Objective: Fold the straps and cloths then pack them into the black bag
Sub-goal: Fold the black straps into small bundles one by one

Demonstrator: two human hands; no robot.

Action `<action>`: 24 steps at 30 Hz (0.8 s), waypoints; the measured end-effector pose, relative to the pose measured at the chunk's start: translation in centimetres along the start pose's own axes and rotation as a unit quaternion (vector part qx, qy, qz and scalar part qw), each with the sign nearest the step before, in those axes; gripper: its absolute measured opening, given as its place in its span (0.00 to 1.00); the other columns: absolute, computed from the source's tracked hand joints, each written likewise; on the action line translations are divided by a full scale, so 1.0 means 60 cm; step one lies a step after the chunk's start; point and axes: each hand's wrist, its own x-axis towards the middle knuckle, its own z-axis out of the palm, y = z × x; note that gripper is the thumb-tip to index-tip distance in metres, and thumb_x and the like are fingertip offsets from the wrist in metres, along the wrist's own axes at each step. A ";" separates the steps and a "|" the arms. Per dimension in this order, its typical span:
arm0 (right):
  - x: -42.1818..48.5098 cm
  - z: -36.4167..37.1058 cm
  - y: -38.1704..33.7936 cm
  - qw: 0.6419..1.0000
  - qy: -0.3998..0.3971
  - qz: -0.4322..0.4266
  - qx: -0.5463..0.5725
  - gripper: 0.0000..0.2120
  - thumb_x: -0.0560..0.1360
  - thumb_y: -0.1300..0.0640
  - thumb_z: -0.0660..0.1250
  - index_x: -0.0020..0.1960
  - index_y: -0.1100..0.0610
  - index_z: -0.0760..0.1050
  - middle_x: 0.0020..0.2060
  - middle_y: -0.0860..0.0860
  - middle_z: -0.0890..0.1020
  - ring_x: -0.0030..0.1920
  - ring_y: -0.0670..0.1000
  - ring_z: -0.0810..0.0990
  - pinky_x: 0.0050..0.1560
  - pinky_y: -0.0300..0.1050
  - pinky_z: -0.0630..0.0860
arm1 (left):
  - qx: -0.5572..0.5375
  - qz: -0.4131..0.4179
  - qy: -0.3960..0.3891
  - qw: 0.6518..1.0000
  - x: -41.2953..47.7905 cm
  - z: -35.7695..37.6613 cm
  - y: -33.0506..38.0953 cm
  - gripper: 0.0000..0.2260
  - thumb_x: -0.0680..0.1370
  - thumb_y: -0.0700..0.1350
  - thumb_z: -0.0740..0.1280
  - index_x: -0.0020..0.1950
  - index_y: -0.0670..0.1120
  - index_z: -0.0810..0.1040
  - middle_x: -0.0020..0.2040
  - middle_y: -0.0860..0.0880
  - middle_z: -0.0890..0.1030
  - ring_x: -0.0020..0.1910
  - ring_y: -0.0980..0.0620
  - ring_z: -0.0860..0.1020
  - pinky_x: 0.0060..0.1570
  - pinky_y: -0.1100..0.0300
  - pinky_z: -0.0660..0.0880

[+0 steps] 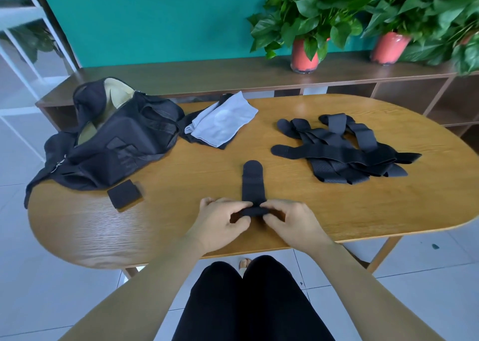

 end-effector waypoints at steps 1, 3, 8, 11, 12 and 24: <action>0.005 0.002 -0.001 1.000 0.020 0.011 0.014 0.09 0.76 0.53 0.65 0.54 0.48 0.80 0.45 0.42 0.83 0.45 0.43 0.79 0.48 0.42 0.76 | -0.020 -0.012 0.010 1.000 0.004 -0.001 0.002 0.15 0.79 0.55 0.59 0.64 0.59 0.75 0.55 0.60 0.79 0.56 0.61 0.72 0.59 0.59 0.54; 0.018 0.011 -0.004 0.997 0.070 0.034 0.023 0.06 0.77 0.52 0.65 0.45 0.52 0.80 0.34 0.46 0.81 0.34 0.47 0.76 0.38 0.46 0.74 | -0.026 -0.032 0.053 0.998 0.016 0.005 -0.002 0.06 0.80 0.52 0.62 0.49 0.56 0.78 0.41 0.57 0.79 0.44 0.55 0.75 0.51 0.56 0.62; 0.041 0.036 -0.010 0.987 0.138 0.082 0.012 0.17 0.76 0.54 0.66 0.29 0.48 0.68 0.26 0.44 0.70 0.37 0.48 0.70 0.31 0.40 0.63 | -0.071 -0.073 0.111 0.989 0.045 0.017 -0.003 0.21 0.78 0.47 0.66 0.30 0.48 0.59 0.25 0.53 0.62 0.27 0.50 0.62 0.30 0.58 0.59; 0.052 0.044 -0.005 0.984 0.145 0.104 -0.021 0.14 0.76 0.53 0.66 0.32 0.52 0.73 0.29 0.43 0.71 0.41 0.49 0.72 0.32 0.40 0.63 | -0.047 -0.083 0.104 0.990 0.055 0.017 0.003 0.22 0.78 0.47 0.66 0.29 0.49 0.58 0.26 0.53 0.61 0.27 0.50 0.61 0.30 0.57 0.58; 0.055 0.046 -0.004 0.982 0.147 0.111 -0.033 0.12 0.76 0.52 0.66 0.34 0.54 0.76 0.31 0.45 0.74 0.43 0.49 0.73 0.33 0.40 0.64 | -0.039 -0.089 0.104 0.990 0.057 0.018 0.003 0.23 0.78 0.47 0.66 0.29 0.49 0.58 0.26 0.52 0.62 0.28 0.50 0.62 0.31 0.57 0.58; 0.064 0.053 -0.004 0.976 0.172 0.123 -0.058 0.13 0.76 0.50 0.66 0.59 0.49 0.76 0.39 0.43 0.77 0.48 0.45 0.73 0.38 0.40 0.68 | -0.007 -0.089 0.122 0.989 0.066 0.027 0.003 0.21 0.78 0.46 0.67 0.71 0.47 0.71 0.59 0.47 0.74 0.53 0.50 0.77 0.52 0.62 0.73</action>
